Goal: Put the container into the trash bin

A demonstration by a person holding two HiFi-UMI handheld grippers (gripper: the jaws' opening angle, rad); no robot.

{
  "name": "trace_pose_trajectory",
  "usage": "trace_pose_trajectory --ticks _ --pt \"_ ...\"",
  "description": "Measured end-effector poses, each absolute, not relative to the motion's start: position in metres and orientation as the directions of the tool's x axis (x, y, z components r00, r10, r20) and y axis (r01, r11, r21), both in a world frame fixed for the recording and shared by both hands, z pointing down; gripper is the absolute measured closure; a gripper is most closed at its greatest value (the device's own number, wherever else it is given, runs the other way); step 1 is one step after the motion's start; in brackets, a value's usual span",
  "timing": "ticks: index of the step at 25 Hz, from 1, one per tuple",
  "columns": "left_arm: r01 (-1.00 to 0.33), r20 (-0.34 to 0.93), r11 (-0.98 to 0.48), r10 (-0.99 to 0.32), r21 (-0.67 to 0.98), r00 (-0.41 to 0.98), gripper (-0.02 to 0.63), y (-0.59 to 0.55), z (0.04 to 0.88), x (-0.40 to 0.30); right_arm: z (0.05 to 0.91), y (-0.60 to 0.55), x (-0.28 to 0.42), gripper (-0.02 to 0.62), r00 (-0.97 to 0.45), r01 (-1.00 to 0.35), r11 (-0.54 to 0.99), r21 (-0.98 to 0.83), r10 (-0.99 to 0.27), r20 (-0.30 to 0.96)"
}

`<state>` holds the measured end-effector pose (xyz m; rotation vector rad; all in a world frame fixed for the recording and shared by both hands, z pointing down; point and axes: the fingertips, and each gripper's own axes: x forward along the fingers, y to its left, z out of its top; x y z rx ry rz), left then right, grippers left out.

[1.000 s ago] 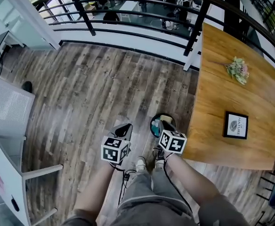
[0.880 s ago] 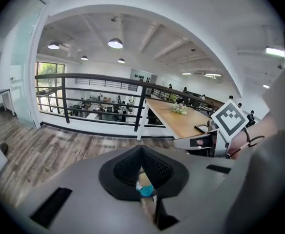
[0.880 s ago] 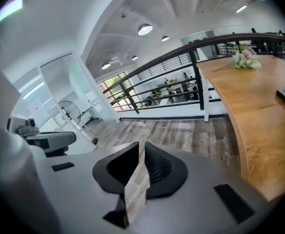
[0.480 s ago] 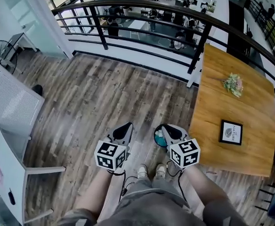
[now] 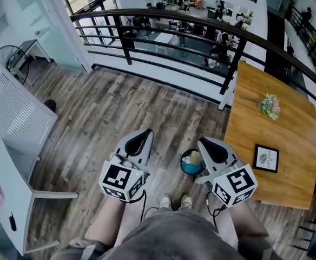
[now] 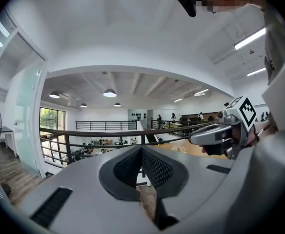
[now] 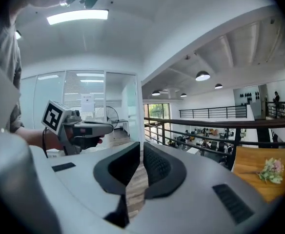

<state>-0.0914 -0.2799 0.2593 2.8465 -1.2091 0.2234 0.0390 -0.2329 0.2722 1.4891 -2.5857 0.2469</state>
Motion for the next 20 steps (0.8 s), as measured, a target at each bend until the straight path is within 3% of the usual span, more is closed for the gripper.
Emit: trace_pose_trajectory --ticks 9,13,20 --pt "-0.707 0.007 -0.695 -0.714 -0.127 0.7 0.591 -0.249 0.184 -0.083 0.175 -0.214 0.057 0.552 -0.49 -0.871 0.489 -0.041 -0.872 0.007" --pt "-0.705 -0.013 -0.702 -0.708 -0.105 0.707 0.591 -0.236 0.169 -0.083 0.145 -0.205 0.069 0.552 -0.488 -0.866 0.492 -0.088 -0.871 -0.067" --pt "-0.703 -0.004 -0.705 -0.706 -0.093 0.708 0.591 -0.231 0.167 -0.081 0.12 -0.188 0.076 0.555 -0.483 -0.874 0.487 -0.006 -0.869 -0.107"
